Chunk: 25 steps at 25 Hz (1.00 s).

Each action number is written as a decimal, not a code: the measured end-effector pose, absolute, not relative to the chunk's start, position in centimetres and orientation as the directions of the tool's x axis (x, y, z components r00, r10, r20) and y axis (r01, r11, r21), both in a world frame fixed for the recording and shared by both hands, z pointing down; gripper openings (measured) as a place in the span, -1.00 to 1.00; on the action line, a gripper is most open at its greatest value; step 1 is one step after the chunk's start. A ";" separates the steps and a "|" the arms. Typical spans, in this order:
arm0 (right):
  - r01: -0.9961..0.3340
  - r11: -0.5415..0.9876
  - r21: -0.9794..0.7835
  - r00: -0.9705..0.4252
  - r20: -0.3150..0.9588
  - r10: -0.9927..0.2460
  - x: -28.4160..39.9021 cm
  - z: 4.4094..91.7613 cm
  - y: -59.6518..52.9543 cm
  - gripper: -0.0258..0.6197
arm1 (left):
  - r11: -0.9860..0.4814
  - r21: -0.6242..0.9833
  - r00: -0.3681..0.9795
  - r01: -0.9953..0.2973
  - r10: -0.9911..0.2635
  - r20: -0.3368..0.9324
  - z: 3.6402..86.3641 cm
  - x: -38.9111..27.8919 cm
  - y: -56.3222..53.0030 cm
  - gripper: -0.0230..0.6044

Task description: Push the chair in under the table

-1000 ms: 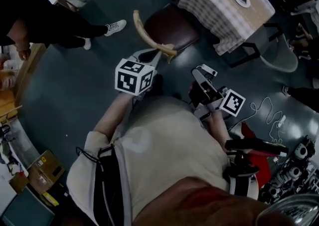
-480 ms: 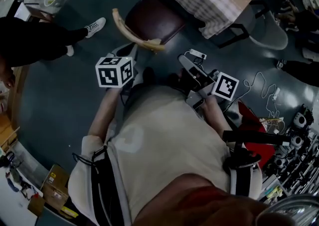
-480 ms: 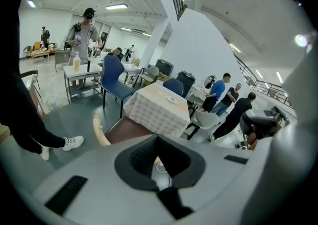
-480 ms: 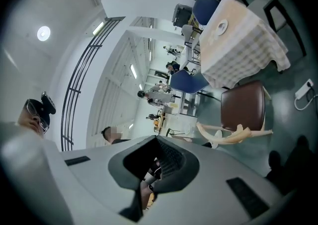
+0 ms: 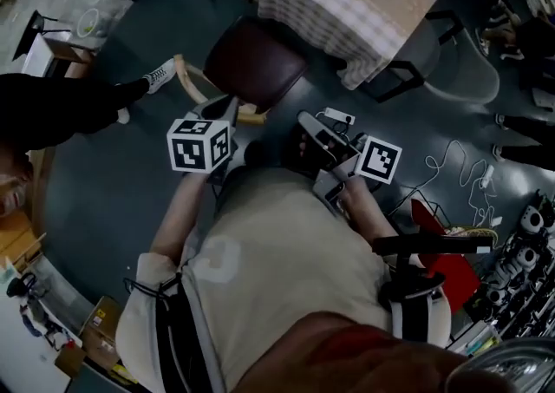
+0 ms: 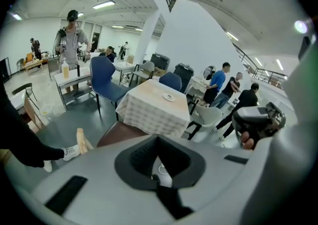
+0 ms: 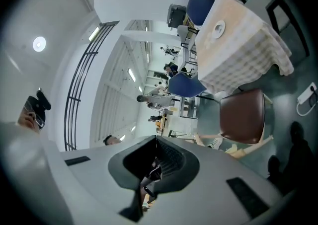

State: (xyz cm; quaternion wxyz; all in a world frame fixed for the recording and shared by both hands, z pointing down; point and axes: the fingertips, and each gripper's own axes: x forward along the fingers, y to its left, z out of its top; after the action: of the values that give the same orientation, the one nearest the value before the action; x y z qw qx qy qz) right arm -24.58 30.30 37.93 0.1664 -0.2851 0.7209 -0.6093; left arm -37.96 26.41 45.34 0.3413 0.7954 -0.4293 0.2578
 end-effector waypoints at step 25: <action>-0.123 0.062 -0.991 -0.847 0.072 -0.527 -14.6 41.0 23.0 -0.88 | 0.009 0.132 0.113 -0.991 -0.469 0.876 54.8 -40.1 25.0 -0.91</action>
State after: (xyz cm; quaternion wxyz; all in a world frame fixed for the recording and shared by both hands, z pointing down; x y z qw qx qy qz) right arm -14.64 23.03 41.01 0.1567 -0.2283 0.7117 -0.6456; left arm -40.14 25.01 54.85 0.4056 0.6259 -0.5831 0.3222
